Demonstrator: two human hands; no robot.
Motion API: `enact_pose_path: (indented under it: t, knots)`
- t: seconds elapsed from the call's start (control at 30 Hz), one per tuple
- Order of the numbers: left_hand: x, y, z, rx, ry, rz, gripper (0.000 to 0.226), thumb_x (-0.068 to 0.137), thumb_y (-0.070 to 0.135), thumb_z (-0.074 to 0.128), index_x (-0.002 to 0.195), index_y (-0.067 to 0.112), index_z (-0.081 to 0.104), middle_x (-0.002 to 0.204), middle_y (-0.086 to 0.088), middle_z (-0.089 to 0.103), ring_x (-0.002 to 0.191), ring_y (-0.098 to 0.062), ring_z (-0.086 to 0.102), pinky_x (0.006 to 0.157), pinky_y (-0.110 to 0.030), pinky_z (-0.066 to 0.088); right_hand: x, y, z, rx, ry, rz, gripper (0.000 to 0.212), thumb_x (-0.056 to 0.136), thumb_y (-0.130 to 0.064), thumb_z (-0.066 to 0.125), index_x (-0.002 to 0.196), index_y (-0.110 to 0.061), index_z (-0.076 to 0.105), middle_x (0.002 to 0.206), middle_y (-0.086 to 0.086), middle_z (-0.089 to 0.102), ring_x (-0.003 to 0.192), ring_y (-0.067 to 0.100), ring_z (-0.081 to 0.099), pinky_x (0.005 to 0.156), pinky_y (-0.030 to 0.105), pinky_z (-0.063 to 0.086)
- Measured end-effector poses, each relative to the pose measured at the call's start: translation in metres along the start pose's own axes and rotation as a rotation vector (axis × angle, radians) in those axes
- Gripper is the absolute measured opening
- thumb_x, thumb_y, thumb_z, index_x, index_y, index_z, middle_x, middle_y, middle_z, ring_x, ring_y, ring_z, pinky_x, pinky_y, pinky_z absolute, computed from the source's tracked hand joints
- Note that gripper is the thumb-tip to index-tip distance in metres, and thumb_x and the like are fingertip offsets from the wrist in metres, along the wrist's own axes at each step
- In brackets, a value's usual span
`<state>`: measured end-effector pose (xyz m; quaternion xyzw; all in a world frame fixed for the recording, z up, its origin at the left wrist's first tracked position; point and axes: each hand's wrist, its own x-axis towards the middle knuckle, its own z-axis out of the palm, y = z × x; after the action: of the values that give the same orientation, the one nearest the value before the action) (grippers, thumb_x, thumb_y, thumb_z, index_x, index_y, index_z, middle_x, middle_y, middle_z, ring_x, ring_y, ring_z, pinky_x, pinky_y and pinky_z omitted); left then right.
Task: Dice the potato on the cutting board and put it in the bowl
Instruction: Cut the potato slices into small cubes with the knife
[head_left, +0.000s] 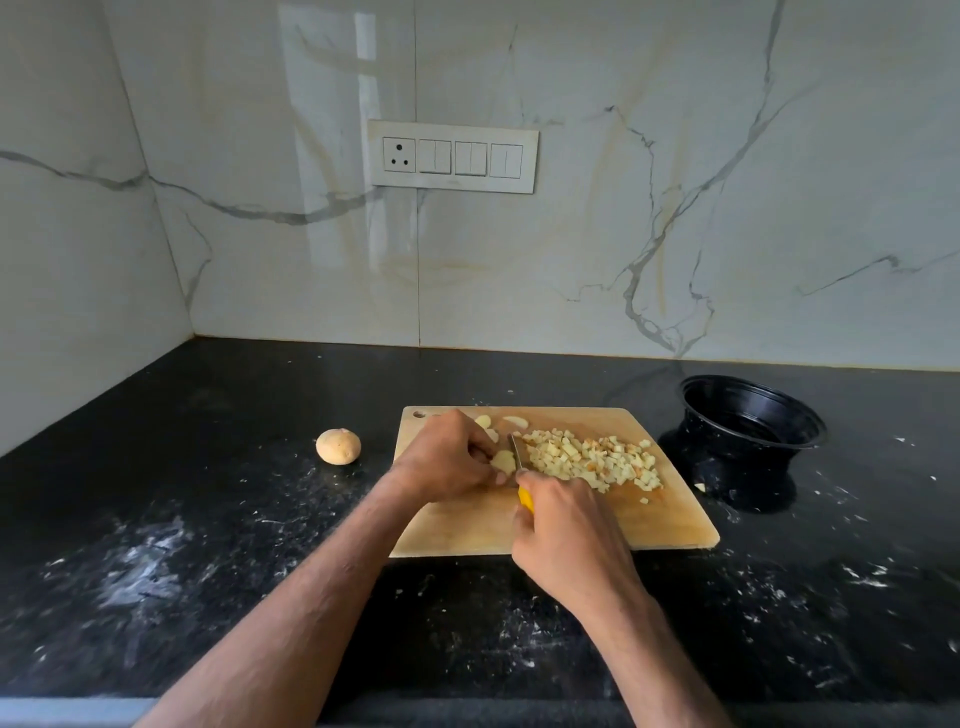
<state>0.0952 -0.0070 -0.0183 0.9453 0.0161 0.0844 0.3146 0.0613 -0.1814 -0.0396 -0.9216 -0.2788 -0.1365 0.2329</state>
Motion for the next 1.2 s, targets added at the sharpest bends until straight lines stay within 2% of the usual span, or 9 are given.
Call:
enact_pose_path:
  t: [0.23,0.33,0.43,0.6,0.73,0.87,1.0,1.13,1.2]
  knots:
    - [0.0,-0.004,0.003,-0.049,0.038,0.011,0.019,0.074,0.029,0.09,0.09,0.024,0.079,0.073,0.014,0.066,0.065,-0.005,0.057,0.054,-0.012,0.041,0.002,0.005,-0.002,0.029,0.086,0.037,0.041,0.098,-0.027,0.06,0.139,-0.022,0.059,0.111,-0.006,0.074,0.089,0.006,0.068,0.064,0.005,0.041]
    - [0.001,-0.004,0.004,-0.044,0.015,0.031,0.015,0.075,0.027,0.089,0.071,0.024,0.075,0.058,0.014,0.055,0.056,-0.005,0.043,0.054,-0.018,0.037,0.004,0.001,-0.003,0.007,0.069,0.024,0.039,0.098,-0.028,0.06,0.137,-0.024,0.06,0.101,-0.005,0.074,0.076,0.006,0.064,0.053,0.006,0.039]
    - [0.001,-0.005,0.004,-0.058,0.007,0.037,0.039,0.075,0.023,0.089,0.05,0.026,0.059,0.049,0.016,0.044,0.053,-0.006,0.036,0.053,-0.019,0.032,0.005,-0.003,-0.004,-0.007,0.033,0.027,0.036,0.098,-0.028,0.059,0.134,-0.026,0.061,0.086,-0.008,0.069,0.064,0.003,0.059,0.047,0.008,0.038]
    - [0.002,-0.004,0.008,-0.089,0.026,0.005,0.05,0.076,0.014,0.084,0.04,0.026,0.053,0.044,0.013,0.035,0.053,-0.01,0.031,0.054,-0.024,0.029,0.003,-0.007,-0.004,-0.04,0.0,0.004,0.034,0.098,-0.022,0.06,0.132,-0.022,0.062,0.08,-0.011,0.062,0.054,-0.001,0.047,0.037,0.009,0.032]
    - [0.0,-0.001,0.011,-0.121,0.069,-0.043,0.031,0.075,0.011,0.084,0.06,0.006,0.058,0.054,-0.004,0.05,0.044,-0.005,0.037,0.043,-0.012,0.027,-0.001,-0.008,-0.007,-0.031,-0.005,-0.017,0.035,0.098,-0.018,0.06,0.133,-0.019,0.061,0.093,-0.006,0.07,0.057,0.003,0.045,0.043,0.005,0.036]
    - [0.0,0.003,0.012,-0.113,0.083,-0.077,0.012,0.075,0.014,0.086,0.08,0.01,0.077,0.072,-0.002,0.068,0.054,-0.003,0.048,0.047,-0.017,0.033,-0.011,-0.01,-0.011,0.025,-0.015,-0.023,0.039,0.097,-0.015,0.059,0.137,-0.019,0.06,0.1,-0.005,0.071,0.057,0.001,0.043,0.053,0.002,0.037]
    - [0.0,0.003,0.014,-0.118,0.084,-0.089,0.026,0.076,0.015,0.087,0.101,0.014,0.081,0.081,0.007,0.072,0.061,-0.003,0.053,0.053,-0.009,0.037,-0.026,-0.009,-0.012,0.044,-0.021,-0.032,0.041,0.098,-0.015,0.058,0.139,-0.017,0.057,0.104,-0.005,0.071,0.071,0.004,0.051,0.054,0.004,0.038]
    - [-0.002,0.005,0.013,-0.109,0.085,-0.074,0.031,0.076,0.018,0.088,0.106,0.014,0.079,0.082,0.011,0.07,0.068,-0.004,0.057,0.056,-0.01,0.038,-0.038,-0.005,-0.013,0.028,-0.035,-0.016,0.037,0.098,-0.02,0.059,0.135,-0.019,0.058,0.095,-0.008,0.068,0.079,0.005,0.061,0.079,0.014,0.051]
    - [-0.004,0.006,0.011,-0.11,0.084,-0.067,0.03,0.076,0.019,0.088,0.105,0.014,0.08,0.073,0.015,0.065,0.065,-0.004,0.056,0.054,-0.01,0.037,-0.043,-0.003,-0.015,0.019,-0.02,-0.007,0.035,0.097,-0.022,0.06,0.132,-0.02,0.061,0.098,-0.008,0.07,0.085,0.006,0.064,0.08,0.016,0.054]
